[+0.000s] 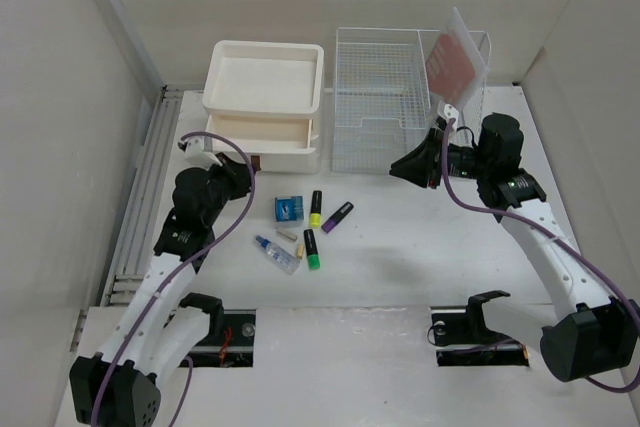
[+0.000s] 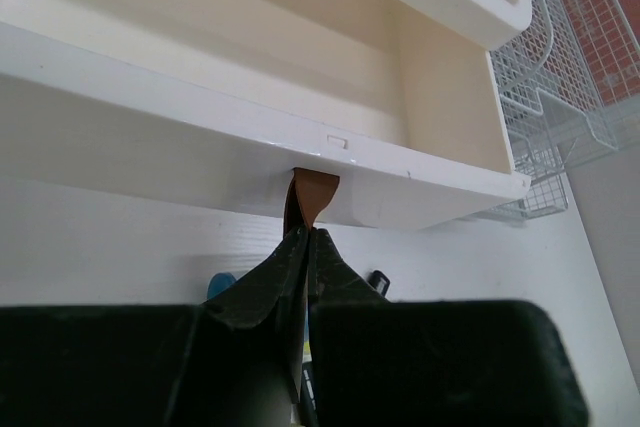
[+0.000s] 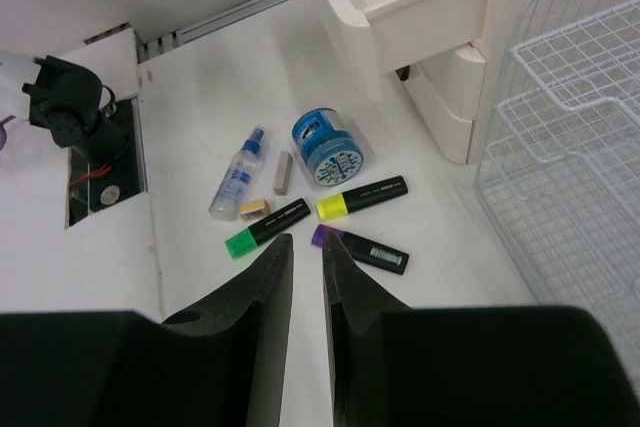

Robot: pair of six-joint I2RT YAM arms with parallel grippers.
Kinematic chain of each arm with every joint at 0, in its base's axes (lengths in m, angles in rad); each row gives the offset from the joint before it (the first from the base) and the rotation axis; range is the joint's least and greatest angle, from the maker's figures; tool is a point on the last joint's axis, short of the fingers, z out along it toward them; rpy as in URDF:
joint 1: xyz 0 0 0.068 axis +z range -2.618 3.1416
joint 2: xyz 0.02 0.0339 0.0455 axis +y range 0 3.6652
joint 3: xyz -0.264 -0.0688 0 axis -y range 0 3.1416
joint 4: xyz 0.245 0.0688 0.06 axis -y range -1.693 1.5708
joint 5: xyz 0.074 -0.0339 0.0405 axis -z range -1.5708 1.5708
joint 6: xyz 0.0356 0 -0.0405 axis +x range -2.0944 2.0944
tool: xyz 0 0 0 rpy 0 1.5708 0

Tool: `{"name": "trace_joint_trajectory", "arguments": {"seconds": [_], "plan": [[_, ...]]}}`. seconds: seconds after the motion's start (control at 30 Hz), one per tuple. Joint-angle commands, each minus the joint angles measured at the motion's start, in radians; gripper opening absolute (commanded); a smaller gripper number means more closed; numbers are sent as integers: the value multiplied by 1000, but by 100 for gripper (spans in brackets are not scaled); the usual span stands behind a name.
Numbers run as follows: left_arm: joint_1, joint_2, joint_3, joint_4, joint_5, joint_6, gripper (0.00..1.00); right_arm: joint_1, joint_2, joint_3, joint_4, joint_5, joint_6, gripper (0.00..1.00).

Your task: Organize the desk

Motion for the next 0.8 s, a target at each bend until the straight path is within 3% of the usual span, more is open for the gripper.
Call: {"name": "trace_joint_trajectory", "arguments": {"seconds": [0.0, 0.13, 0.17, 0.2, 0.37, 0.67, 0.7, 0.73, 0.77], "plan": [[-7, -41, -17, -28, 12, -20, 0, -6, -1, 7, 34, -31, -7, 23], [-7, -50, -6, -56, 2, -20, 1, -6, -1, 7, 34, -31, -7, 23], [-7, -61, -6, -65, 2, -20, 9, -6, -1, 7, 34, -31, -7, 23], [-7, -61, -6, -65, -8, -20, 34, -6, -1, 7, 34, -31, -7, 23], [-7, -81, 3, -85, -21, -20, 64, -6, -1, 7, 34, -31, -7, 23], [-7, -150, 34, -157, 8, -11, 74, -6, -1, 7, 34, -20, -7, 23], [-7, -167, 50, -194, 8, -11, 74, -6, -1, 7, 34, -20, -7, 27], [-7, -184, 75, -211, 8, 6, 75, -6, -1, 7, 34, -20, -7, 40], [-7, -217, 86, -226, 17, 17, 77, -6, -1, 7, 34, -20, -16, 72]]}}
